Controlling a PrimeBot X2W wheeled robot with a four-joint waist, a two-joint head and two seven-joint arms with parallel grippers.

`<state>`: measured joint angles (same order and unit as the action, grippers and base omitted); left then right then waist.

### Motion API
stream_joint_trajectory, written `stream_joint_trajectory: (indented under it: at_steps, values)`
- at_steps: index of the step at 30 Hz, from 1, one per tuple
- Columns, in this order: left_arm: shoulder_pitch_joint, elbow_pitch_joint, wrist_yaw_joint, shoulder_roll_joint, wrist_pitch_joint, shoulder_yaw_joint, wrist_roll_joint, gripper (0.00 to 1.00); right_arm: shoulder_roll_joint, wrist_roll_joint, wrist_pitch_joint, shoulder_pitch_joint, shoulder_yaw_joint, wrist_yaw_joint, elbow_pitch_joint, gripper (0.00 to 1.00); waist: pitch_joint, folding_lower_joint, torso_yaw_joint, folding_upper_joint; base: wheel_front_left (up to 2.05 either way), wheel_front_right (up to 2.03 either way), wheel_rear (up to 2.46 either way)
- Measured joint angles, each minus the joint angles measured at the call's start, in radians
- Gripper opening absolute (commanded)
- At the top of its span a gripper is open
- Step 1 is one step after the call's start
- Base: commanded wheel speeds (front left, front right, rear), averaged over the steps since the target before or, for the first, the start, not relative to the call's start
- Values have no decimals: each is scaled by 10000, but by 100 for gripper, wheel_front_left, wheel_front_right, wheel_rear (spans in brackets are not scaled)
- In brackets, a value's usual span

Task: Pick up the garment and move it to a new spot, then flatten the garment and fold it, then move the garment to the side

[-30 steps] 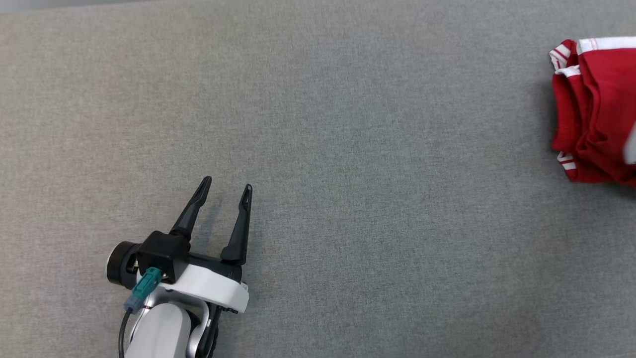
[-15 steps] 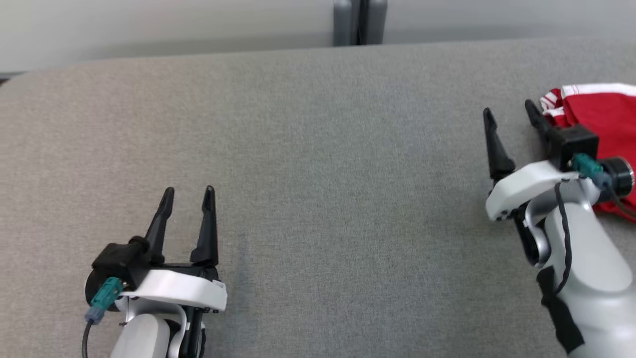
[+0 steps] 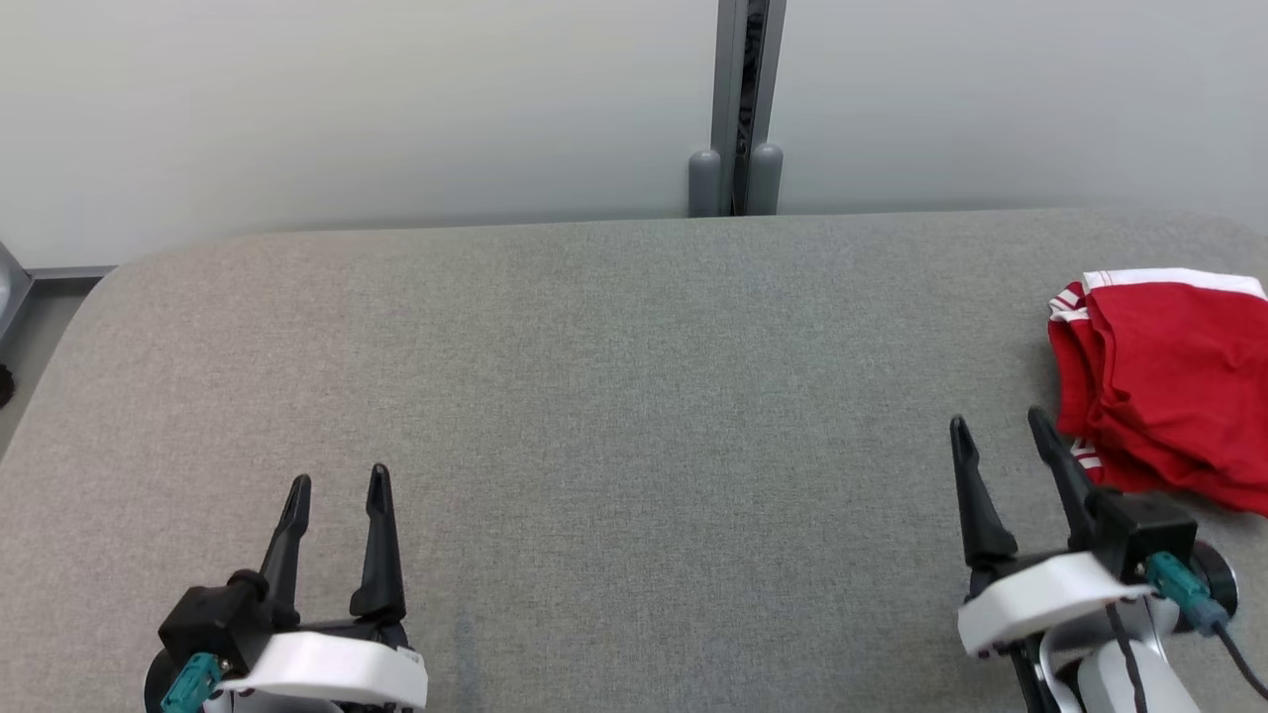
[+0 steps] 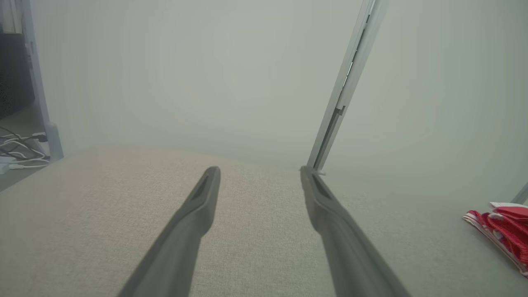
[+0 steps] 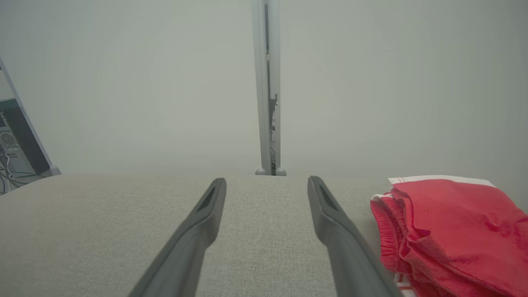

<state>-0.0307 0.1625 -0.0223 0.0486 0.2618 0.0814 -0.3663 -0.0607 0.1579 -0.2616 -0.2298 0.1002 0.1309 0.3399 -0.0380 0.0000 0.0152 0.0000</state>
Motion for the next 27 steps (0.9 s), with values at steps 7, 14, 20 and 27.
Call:
stream_joint_trajectory:
  at_steps: [7, 14, 20, 27]
  values:
    - [657, 36, 219, 6, 0, -75, 623, 100, 88, 115, 0, 1393, -167, 0, -660, 100, 506, 0, 22, 0, 0, 0, 0]
    - [908, 226, 127, 6, -2, 98, 830, 100, 111, 88, 0, 1930, 100, 0, -836, 100, 693, 0, -40, 0, 0, 0, 0]
    - [1030, 345, 111, 6, -2, 151, 830, 100, 111, 115, 0, 2012, 140, 0, -886, 100, 848, 0, -67, 0, 0, 0, 0]
    - [1031, 414, 109, 6, -2, 165, 832, 100, 113, 123, 0, 2079, 207, 0, -884, 100, 934, 0, -68, 0, 0, 0, 0]
